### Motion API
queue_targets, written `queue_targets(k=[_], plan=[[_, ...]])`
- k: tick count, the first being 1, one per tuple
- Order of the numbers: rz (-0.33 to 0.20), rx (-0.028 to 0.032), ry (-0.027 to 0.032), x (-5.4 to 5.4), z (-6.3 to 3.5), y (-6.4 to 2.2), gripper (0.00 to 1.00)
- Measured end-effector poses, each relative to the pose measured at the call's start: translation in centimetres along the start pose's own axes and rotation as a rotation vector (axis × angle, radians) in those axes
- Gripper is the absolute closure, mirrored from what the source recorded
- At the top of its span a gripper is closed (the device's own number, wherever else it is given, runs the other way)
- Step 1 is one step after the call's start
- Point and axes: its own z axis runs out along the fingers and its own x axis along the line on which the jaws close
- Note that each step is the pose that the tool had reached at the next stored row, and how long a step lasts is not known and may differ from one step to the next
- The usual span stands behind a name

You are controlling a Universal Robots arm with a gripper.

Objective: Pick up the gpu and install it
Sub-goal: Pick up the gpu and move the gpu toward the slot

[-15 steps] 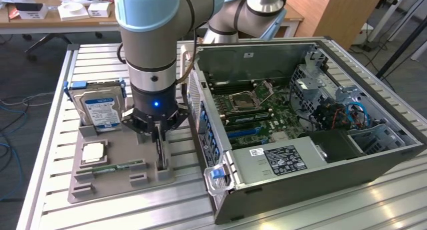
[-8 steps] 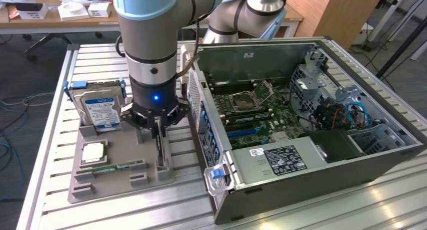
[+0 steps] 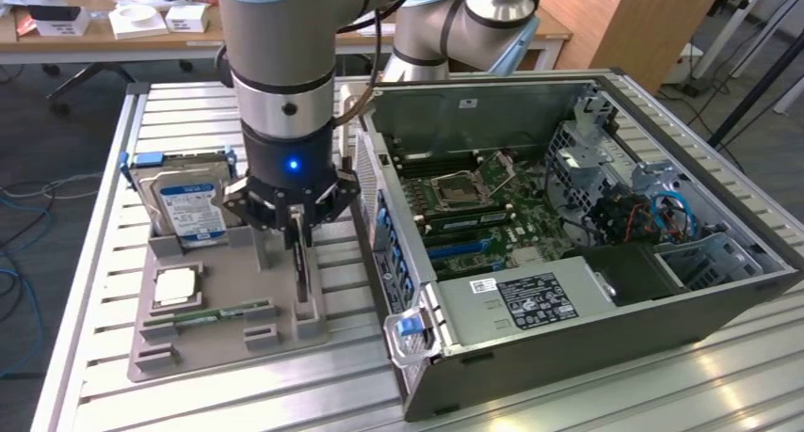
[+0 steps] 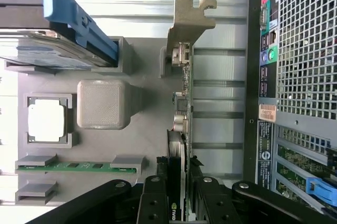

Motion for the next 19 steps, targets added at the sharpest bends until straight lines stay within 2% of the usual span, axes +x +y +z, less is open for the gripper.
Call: queue_targets(k=[6, 19], plan=[[0.000, 0.0000, 0.0000, 0.0, -1.87, 0.08, 0.74], [0.000, 0.0000, 0.0000, -0.1, -6.63, 0.28, 0.74]])
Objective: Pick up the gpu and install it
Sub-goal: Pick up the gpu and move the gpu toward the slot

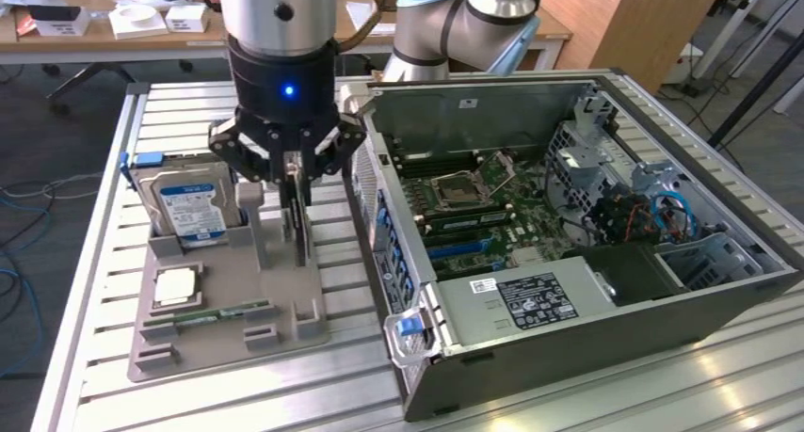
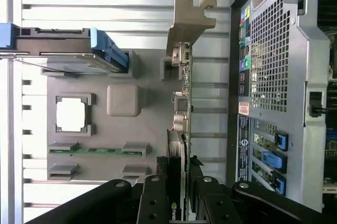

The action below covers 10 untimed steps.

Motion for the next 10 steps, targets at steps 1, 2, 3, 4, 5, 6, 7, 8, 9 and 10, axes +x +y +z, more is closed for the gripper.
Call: queue_targets(k=[1, 2, 3, 4, 5, 6, 7, 8, 9, 10], plan=[[0.000, 0.0000, 0.0000, 0.0, -0.35, 0.01, 0.74], [0.000, 0.0000, 0.0000, 0.0, -0.73, 0.03, 0.74], [0.000, 0.0001, 0.0000, 0.0, -1.07, 0.05, 0.74], [0.000, 0.0001, 0.0001, 0.0, -1.41, 0.06, 0.74], [0.000, 0.0000, 0.0000, 0.0, -1.72, 0.07, 0.74], [0.000, 0.0000, 0.0001, 0.0, -2.06, 0.09, 0.74], [0.000, 0.0000, 0.0000, 0.0, -2.39, 0.10, 0.74], [0.000, 0.0000, 0.0000, 0.0, -2.77, 0.12, 0.74], [0.000, 0.0000, 0.0000, 0.0, -3.11, 0.13, 0.74], [0.000, 0.0000, 0.0000, 0.0, -3.44, 0.14, 0.74]])
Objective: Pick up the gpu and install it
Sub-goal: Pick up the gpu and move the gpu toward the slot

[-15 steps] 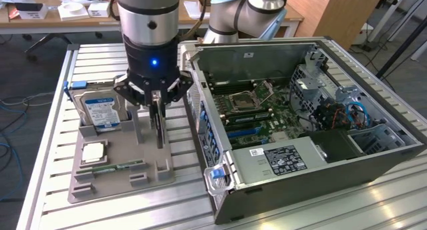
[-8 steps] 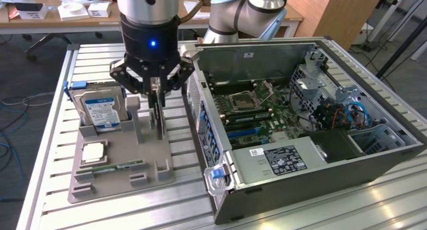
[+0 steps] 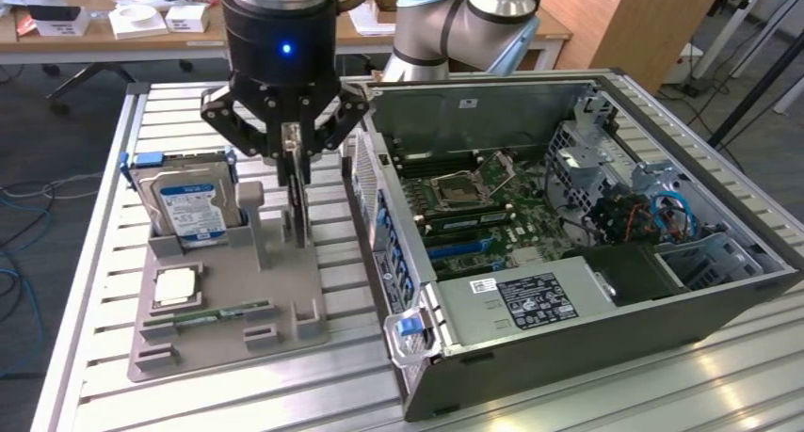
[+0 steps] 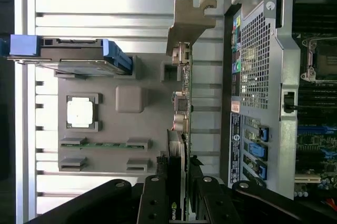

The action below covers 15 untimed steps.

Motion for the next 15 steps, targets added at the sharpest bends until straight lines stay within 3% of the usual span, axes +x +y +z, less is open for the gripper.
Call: queue_targets(k=[10, 11, 15], plan=[[0.000, 0.0001, 0.0000, -0.1, -3.26, 0.14, 0.74], [0.000, 0.0001, 0.0000, -0.1, -4.49, 0.19, 0.74], [0.000, -0.0001, -0.0001, -0.1, -5.36, 0.23, 0.74]])
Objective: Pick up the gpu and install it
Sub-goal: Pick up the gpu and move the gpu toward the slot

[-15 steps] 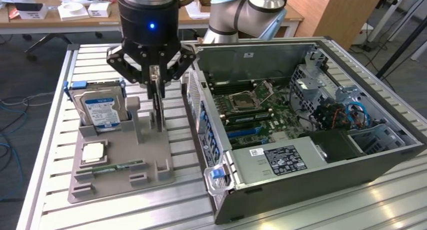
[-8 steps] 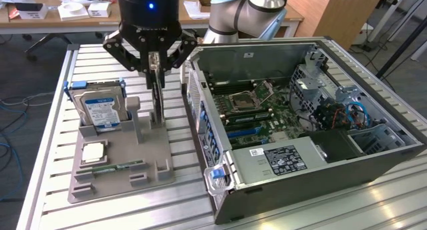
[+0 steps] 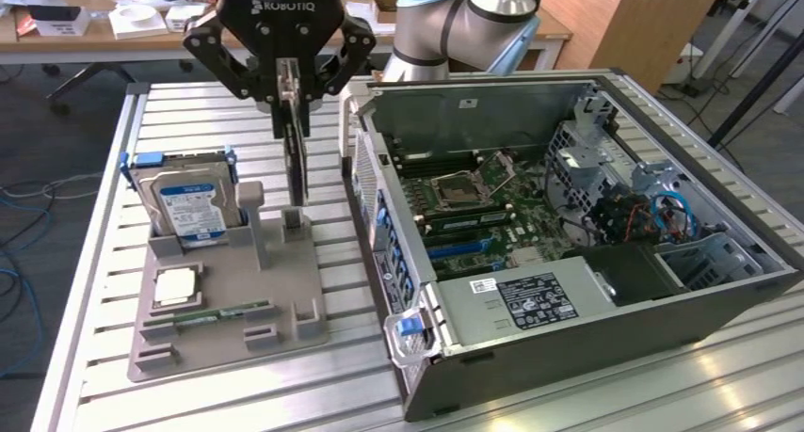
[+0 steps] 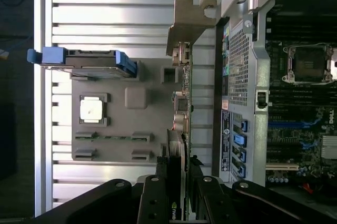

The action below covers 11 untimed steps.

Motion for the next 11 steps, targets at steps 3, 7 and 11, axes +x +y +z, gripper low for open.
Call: queue_targets(k=[3, 7, 11], plan=[[0.000, 0.0001, 0.0001, 0.00, -0.29, 0.01, 0.74], [0.000, 0.0001, 0.0000, 0.01, -0.85, 0.04, 0.74], [0.000, 0.0000, -0.0001, 0.01, -1.01, 0.04, 0.74]])
